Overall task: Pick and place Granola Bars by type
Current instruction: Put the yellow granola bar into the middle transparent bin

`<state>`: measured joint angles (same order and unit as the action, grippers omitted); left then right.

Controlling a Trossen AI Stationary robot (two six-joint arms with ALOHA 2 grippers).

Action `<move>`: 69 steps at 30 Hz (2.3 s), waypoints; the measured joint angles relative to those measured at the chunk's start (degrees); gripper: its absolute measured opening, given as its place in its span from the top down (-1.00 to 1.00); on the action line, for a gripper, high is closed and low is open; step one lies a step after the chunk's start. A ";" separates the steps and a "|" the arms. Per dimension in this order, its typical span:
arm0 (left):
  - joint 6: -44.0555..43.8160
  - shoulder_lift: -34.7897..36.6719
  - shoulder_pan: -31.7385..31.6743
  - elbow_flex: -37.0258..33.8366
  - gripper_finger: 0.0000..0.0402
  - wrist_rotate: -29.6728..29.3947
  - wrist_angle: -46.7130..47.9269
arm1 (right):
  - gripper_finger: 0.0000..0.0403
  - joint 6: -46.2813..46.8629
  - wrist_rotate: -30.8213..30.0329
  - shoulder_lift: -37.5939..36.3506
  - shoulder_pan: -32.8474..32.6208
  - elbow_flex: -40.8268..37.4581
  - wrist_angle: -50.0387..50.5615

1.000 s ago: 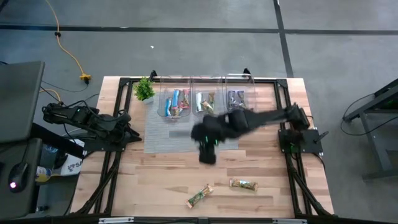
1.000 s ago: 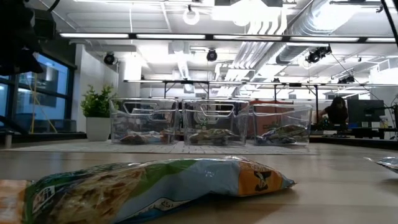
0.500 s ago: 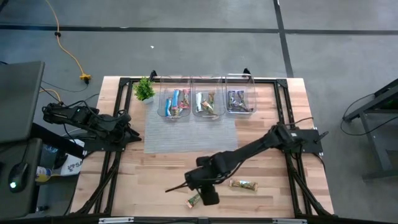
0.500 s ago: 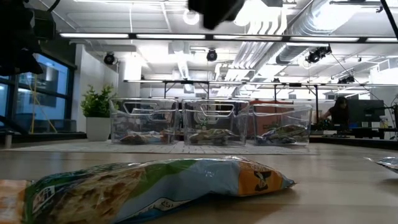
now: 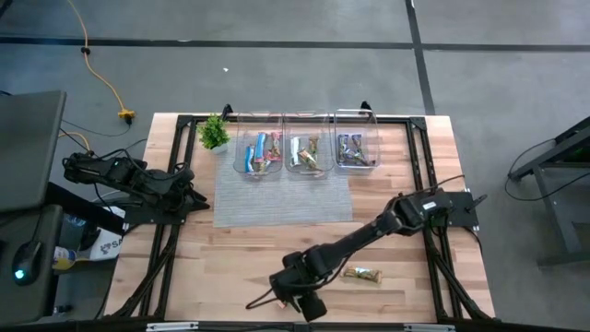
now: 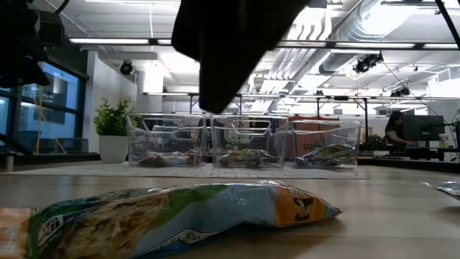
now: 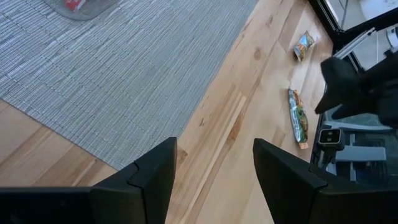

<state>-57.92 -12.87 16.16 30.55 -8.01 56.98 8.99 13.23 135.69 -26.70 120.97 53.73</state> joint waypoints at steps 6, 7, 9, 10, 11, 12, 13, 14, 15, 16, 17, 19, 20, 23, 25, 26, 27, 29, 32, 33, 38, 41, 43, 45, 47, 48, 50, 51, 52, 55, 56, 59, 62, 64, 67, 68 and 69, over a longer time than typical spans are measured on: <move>-0.34 0.01 0.00 0.00 -0.02 -0.04 -0.04 | 0.04 -1.35 -3.02 2.20 -0.74 0.02 0.43; -0.38 0.01 -0.01 0.00 -0.02 -0.08 -0.05 | 0.04 -1.26 -4.11 2.20 -0.70 0.02 0.41; -0.58 -0.01 0.00 0.00 -0.02 -0.30 -0.09 | 0.04 -0.24 -5.69 2.19 -0.33 0.04 0.08; -0.72 0.00 -0.01 0.00 -0.02 -0.42 -0.15 | 0.04 0.01 -5.85 2.17 -0.11 0.04 -0.02; -0.80 -0.01 -0.01 0.00 -0.02 -0.46 -0.16 | 0.04 0.14 -5.81 2.17 0.08 0.04 -0.03; -0.80 -0.01 -0.01 0.00 -0.02 -0.46 -0.14 | 0.04 0.06 -5.70 2.17 0.18 0.04 -0.20; -0.80 -0.01 0.00 0.00 -0.02 -0.48 -0.16 | 0.04 -0.24 -5.41 2.22 0.26 0.04 -0.83; -0.80 0.01 0.00 0.00 -0.02 -0.48 -0.15 | 0.04 -0.72 -5.14 2.37 0.29 0.05 -1.74; -0.82 -0.01 0.00 0.00 -0.02 -0.48 -0.14 | 0.04 -1.36 -4.82 2.47 0.20 0.09 -2.15; -0.82 -0.01 0.00 0.00 -0.02 -0.50 -0.14 | 0.04 -1.67 -4.75 2.63 -0.07 0.09 -2.03; -0.82 -0.01 -0.01 0.00 -0.02 -0.52 -0.14 | 0.04 -1.83 -5.02 2.98 -0.33 0.09 -1.94; -0.82 -0.01 0.00 0.00 -0.02 -0.57 -0.14 | 0.04 -1.84 -5.08 3.44 -0.52 0.04 -2.53; -0.82 -0.01 0.00 0.00 -0.02 -0.65 -0.12 | 0.04 -1.83 -4.84 3.55 -0.54 0.02 -2.51; -0.84 -0.01 -0.02 0.00 -0.02 -0.68 -0.10 | 0.04 -1.98 -4.91 4.13 -0.29 0.04 -3.52; -0.86 0.01 -0.01 0.00 -0.02 -0.68 -0.11 | 0.04 -2.39 -5.01 4.89 -0.21 0.04 -3.92; -0.86 0.01 -0.02 0.00 -0.02 -0.68 -0.13 | 0.04 -2.40 -5.01 5.16 -0.23 0.04 -4.47; -0.84 -0.01 -0.02 0.00 -0.02 -0.68 -0.09 | 0.04 -2.40 -4.91 5.51 -0.31 0.04 -4.60; -0.86 -0.01 -0.02 0.00 -0.02 -0.68 -0.15 | 0.04 -2.16 -4.71 6.31 -0.38 0.10 -5.33; -0.89 -0.01 -0.02 0.00 -0.02 -0.68 -0.16 | 0.04 -1.00 -2.90 7.35 -0.48 0.33 -5.35; -0.89 -0.01 -0.02 0.00 -0.02 -0.67 -0.15 | 0.04 -0.33 -2.75 7.46 -0.48 0.37 -5.30; -1.02 -0.01 -0.02 0.00 -0.02 -0.66 -0.16 | 0.08 1.33 -5.70 7.20 -0.74 0.26 -5.09; -1.00 -0.01 -0.02 0.00 -0.02 -0.66 -0.16 | 0.17 1.40 -6.45 7.14 -0.73 0.26 -5.13; -1.00 -0.01 -0.02 0.00 -0.02 -0.66 -0.16 | 0.26 1.40 -6.34 7.14 -0.72 0.26 -5.11; -0.97 -0.01 -0.02 0.00 -0.02 -0.66 -0.16 | 0.36 1.49 -6.09 7.14 -0.63 0.24 -5.05; -0.97 -0.01 -0.02 0.00 -0.02 -0.66 -0.16 | 0.44 1.52 -6.46 7.14 -0.66 0.22 -5.02; -0.97 -0.01 -0.02 0.00 -0.02 -0.66 -0.16 | 0.48 1.67 -6.58 7.10 -0.67 0.22 -4.98; -0.97 -0.01 -0.02 0.00 -0.02 -0.66 -0.16 | 0.56 2.07 -6.67 6.79 -0.43 0.15 -4.73; -0.97 -0.01 -0.02 0.00 -0.02 -0.66 -0.16 | 0.59 2.13 -6.69 6.63 -0.25 0.12 -4.69; -0.95 -0.01 -0.02 0.00 -0.02 -0.66 -0.16 | 0.61 2.15 -6.82 6.43 0.03 0.06 -4.58; -0.95 -0.01 -0.02 0.00 -0.02 -0.65 -0.16 | 0.65 2.62 -8.70 5.21 1.13 -0.16 -3.71; -0.95 -0.01 -0.02 0.00 -0.02 -0.66 -0.16 | 0.65 2.71 -9.70 4.41 1.71 -0.27 -2.89; -1.02 -0.01 -0.02 -0.01 -0.02 -1.02 -0.16 | 0.65 2.69 -13.35 1.09 4.19 -0.13 -2.04; -1.06 -0.01 -0.02 0.00 -0.02 -1.36 -0.17 | 0.65 2.69 -16.95 -2.67 7.20 -0.07 -0.80; -1.06 -0.01 -0.02 0.00 -0.02 -1.49 -0.16 | 0.65 3.09 -20.21 -5.42 9.53 -0.07 0.78; -1.06 -0.01 -0.02 0.00 -0.02 -1.53 -0.11 | 0.65 4.81 -26.23 -10.18 13.91 -0.02 3.17; -1.08 -0.01 -0.02 0.00 -0.02 -1.54 -0.04 | 0.65 5.32 -28.21 -11.60 15.70 0.10 3.91; -1.08 -0.01 -0.02 0.00 -0.02 -1.56 -0.03 | 0.65 5.91 -29.88 -12.91 17.56 0.11 4.95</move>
<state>-59.00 -12.88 16.14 30.55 -9.57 56.95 14.91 -16.65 122.77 -9.15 121.08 58.68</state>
